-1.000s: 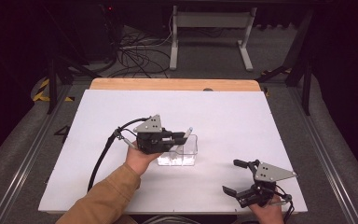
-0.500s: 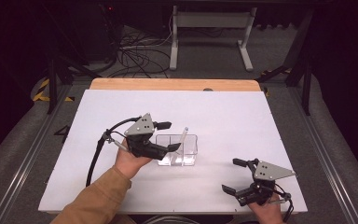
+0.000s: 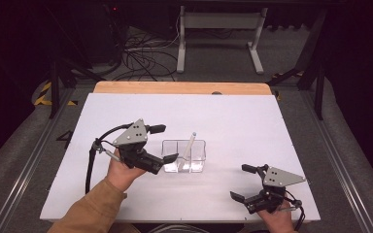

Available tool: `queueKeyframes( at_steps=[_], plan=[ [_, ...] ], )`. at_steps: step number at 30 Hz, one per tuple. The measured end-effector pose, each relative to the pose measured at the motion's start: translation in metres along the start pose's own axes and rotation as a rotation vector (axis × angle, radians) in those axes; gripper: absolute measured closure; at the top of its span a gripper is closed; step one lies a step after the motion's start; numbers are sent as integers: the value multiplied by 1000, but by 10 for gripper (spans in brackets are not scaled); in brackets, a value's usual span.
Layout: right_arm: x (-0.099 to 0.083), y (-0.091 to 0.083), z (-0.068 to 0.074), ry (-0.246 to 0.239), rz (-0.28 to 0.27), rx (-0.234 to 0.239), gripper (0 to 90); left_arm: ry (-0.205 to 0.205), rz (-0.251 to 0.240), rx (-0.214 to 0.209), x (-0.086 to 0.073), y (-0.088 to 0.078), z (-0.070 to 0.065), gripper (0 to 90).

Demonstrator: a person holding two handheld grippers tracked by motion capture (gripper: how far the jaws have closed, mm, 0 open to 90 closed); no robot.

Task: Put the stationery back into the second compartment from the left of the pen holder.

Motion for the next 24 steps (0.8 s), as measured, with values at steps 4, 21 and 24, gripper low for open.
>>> queueKeyframes(
  at_steps=[4,21,24],
  plan=[
    [0,-1,-1,-4,-5,-11,24,-37,-23,16,-7,-14,2,8],
    [1,-2,-4,2,-5,-31,23,-130,64,91,-81,-66,7,2],
    [1,-2,-4,3,-8,-29,23,-148,88,93,-94,-68,2,2]
  ],
)
Point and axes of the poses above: each handheld gripper's, and its own axes: y roughly forward along the jaws, x roughly out of its top, z roughly to its left, the point moved 10 cm from there along y, roughly forward along the jaws, and after that the axes turned 6 degrees about y, right-handed, at the moved point
